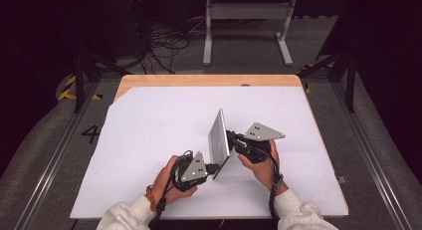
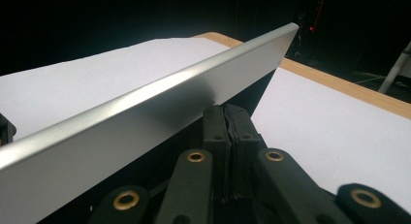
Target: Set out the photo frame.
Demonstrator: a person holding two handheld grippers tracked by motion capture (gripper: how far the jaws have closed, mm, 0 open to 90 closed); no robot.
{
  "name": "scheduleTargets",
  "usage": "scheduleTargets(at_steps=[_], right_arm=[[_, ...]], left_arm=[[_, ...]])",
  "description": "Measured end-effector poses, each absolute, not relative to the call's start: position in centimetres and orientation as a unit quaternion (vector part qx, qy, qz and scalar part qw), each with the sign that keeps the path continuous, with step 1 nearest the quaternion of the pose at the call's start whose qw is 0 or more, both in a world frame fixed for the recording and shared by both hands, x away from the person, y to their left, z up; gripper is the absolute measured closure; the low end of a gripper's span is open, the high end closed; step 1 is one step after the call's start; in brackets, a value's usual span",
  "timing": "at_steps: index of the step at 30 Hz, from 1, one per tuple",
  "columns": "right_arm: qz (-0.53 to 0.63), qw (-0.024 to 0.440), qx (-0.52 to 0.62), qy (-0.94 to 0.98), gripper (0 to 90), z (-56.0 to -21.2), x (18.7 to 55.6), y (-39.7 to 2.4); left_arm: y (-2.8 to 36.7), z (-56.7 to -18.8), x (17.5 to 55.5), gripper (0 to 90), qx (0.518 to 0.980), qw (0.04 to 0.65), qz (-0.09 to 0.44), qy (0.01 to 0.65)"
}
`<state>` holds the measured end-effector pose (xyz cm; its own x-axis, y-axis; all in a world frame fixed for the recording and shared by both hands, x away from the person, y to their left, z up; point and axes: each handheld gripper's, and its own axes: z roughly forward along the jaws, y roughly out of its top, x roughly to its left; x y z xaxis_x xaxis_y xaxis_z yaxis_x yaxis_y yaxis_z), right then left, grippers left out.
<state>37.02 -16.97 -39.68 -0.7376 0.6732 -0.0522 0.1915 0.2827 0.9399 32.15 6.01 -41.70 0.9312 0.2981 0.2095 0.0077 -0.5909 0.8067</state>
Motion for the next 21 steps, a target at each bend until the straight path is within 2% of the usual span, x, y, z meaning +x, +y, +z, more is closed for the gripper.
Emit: scheduleTargets(at_steps=[21], right_arm=[[0.498,0.245,0.281,0.783,84.9,-40.0,35.9,-18.5]], left_arm=[[5.1,-41.6,32.3,85.9,0.879,0.442,0.166,0.073]])
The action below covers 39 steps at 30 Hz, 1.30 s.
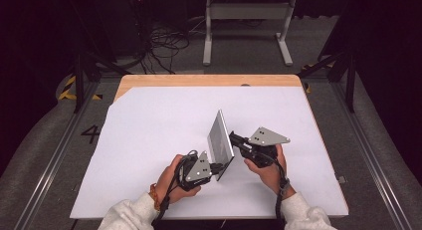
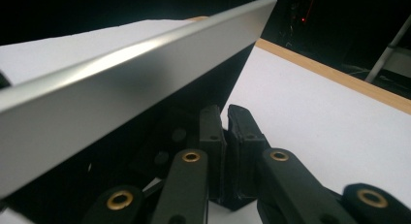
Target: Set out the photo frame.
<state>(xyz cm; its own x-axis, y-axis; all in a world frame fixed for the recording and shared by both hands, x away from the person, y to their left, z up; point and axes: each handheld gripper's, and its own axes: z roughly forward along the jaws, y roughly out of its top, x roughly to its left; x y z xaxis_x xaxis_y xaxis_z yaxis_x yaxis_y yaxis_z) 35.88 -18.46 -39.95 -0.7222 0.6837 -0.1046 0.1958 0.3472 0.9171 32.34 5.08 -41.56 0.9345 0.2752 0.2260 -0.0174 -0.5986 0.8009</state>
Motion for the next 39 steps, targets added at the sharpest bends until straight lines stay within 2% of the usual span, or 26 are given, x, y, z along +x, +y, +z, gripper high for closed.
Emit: scheduleTargets(at_steps=[10,18,29,39], right_arm=[[0.475,0.232,0.284,0.800,81.1,-40.6,33.3,-20.5],[0.463,0.211,0.274,0.816,73.7,-41.8,30.9,-20.8],[0.465,0.185,0.249,0.829,60.6,-42.5,29.1,-18.5],[0.465,0.169,0.249,0.832,50.5,-43.2,29.3,-16.7]], left_arm=[[5.6,-41.3,32.5,84.4,0.876,0.445,0.171,0.076],[6.6,-41.2,33.3,83.9,0.874,0.442,0.179,0.094],[8.5,-42.0,35.0,82.0,0.875,0.427,0.187,0.127],[9.2,-42.4,35.7,80.2,0.879,0.418,0.184,0.139]])
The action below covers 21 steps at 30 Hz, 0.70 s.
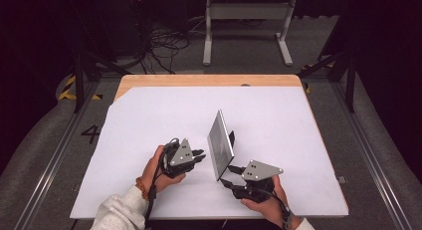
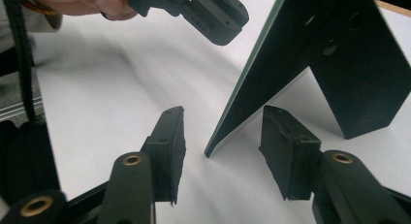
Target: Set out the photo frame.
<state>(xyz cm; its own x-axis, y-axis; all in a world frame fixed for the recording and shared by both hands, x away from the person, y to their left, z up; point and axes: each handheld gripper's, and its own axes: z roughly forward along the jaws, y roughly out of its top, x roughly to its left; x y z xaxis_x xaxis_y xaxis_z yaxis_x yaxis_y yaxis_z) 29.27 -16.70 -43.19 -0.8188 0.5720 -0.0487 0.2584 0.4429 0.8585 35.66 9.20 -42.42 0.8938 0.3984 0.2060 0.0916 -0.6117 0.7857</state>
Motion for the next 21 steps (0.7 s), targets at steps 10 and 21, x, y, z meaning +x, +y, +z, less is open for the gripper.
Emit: scheduleTargets(at_steps=[10,21], right_arm=[[0.475,0.161,0.281,0.818,50.6,-43.6,30.4,-15.5],[0.494,0.177,0.303,0.796,54.9,-43.2,31.0,-15.4]], left_arm=[[9.5,-42.8,35.9,78.8,0.884,0.405,0.183,0.143],[10.1,-42.9,36.2,78.4,0.884,0.402,0.185,0.151]])
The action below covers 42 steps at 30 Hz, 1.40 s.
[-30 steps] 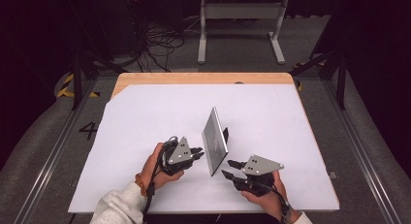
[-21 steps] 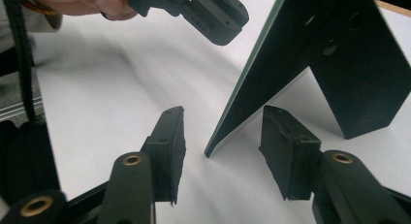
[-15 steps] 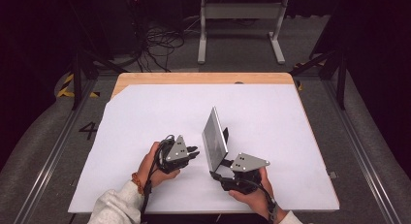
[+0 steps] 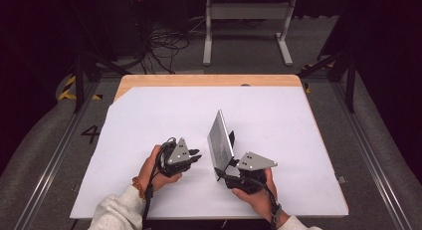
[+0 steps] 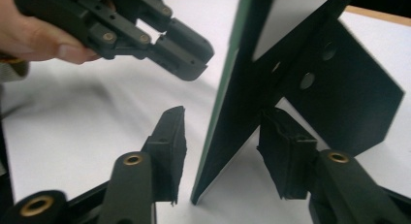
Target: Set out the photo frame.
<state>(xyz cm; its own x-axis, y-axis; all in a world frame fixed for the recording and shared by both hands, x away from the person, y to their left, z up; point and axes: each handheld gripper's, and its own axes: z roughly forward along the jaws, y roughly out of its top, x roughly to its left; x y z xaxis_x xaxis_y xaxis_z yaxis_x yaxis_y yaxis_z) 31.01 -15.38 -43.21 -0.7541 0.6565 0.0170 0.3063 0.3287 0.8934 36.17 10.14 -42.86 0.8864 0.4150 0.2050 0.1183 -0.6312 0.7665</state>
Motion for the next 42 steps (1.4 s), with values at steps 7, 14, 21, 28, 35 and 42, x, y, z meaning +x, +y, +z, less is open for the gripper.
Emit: scheduleTargets(at_steps=[7,14,21,28,35,42], right_arm=[[0.498,0.173,0.308,0.792,60.7,-43.2,31.4,-15.6],[0.500,0.159,0.305,0.795,62.2,-43.2,31.6,-16.0],[0.501,0.153,0.300,0.798,63.5,-43.2,31.7,-16.3],[0.498,0.149,0.294,0.802,65.3,-43.1,31.7,-16.7],[0.497,0.139,0.284,0.808,67.1,-43.0,31.9,-17.3],[0.487,0.130,0.269,0.821,71.5,-42.6,32.0,-17.8]], left_arm=[[10.2,-43.0,36.4,77.9,0.885,0.401,0.182,0.153],[10.2,-43.1,36.8,76.3,0.884,0.401,0.181,0.156],[9.9,-43.3,38.1,66.8,0.879,0.409,0.172,0.174],[10.2,-43.5,39.4,43.5,0.873,0.422,0.150,0.191],[9.8,-43.4,40.1,38.4,0.871,0.429,0.143,0.190],[9.4,-43.3,40.2,34.5,0.872,0.430,0.145,0.183]])
